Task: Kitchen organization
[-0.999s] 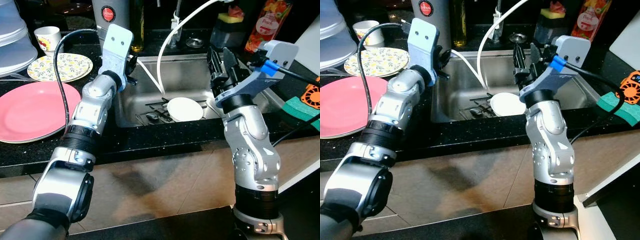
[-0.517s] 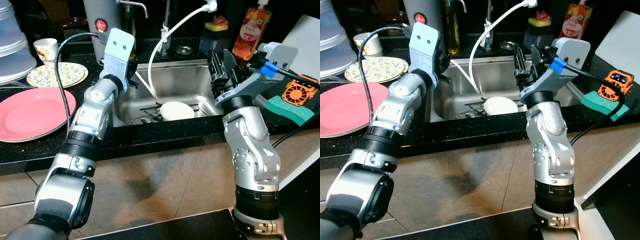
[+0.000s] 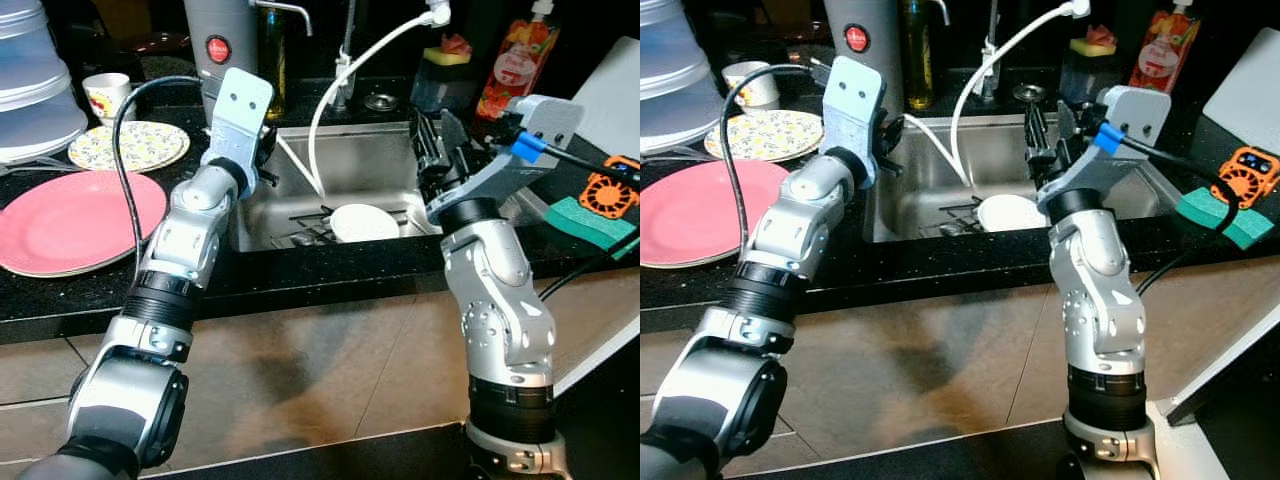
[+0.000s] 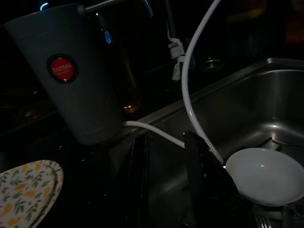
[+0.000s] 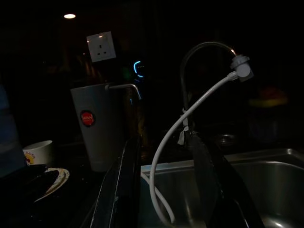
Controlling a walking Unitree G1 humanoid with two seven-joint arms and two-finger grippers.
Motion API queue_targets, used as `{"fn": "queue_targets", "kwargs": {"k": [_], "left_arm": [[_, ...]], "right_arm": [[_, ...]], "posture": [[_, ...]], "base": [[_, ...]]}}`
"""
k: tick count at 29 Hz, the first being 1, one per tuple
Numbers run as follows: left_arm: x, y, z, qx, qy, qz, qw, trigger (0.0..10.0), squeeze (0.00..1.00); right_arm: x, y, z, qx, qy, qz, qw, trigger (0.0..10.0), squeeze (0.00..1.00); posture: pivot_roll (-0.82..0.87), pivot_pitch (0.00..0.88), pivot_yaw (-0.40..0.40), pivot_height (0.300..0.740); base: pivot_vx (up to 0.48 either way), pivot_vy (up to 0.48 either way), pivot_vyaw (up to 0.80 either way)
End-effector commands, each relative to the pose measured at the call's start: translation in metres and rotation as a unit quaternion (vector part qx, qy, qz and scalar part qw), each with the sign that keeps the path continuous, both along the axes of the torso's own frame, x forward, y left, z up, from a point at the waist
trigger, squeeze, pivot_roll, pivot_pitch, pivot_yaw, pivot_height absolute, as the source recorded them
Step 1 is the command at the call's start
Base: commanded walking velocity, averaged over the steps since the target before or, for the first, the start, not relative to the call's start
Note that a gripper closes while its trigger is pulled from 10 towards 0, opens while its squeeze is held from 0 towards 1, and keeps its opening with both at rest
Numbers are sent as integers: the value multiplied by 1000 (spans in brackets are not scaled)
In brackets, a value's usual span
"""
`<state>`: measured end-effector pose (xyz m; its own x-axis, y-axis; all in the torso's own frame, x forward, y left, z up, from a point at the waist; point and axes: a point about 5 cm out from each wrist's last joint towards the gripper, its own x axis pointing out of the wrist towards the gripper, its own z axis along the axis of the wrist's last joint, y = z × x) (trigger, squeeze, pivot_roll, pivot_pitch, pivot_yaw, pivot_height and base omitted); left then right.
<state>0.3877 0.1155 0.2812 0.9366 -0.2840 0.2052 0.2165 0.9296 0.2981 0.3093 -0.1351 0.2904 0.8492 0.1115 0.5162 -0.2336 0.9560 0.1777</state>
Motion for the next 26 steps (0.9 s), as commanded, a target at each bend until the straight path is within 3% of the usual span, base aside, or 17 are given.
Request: {"fn": "queue_targets", "kwargs": {"k": [1,12,26], "left_arm": [[-2,-1,-6,16,8,-2,1000,10000,0],[-6,0,-6,15,0,-1,1000,10000,0],[-23,-1,5,-63,-69,-17,995,10000,0]], "right_arm": [[1,1,-2,1,0,0,1000,10000,0],[0,3,-6,5,8,4,1000,10000,0],[2,-3,-10,2,14,-7,1000,10000,0]], "posture": [[28,0,-7,740],[42,0,-13,740],[46,0,-21,740]], "base": [[0,0,0],[0,0,0],[0,0,0]]}}
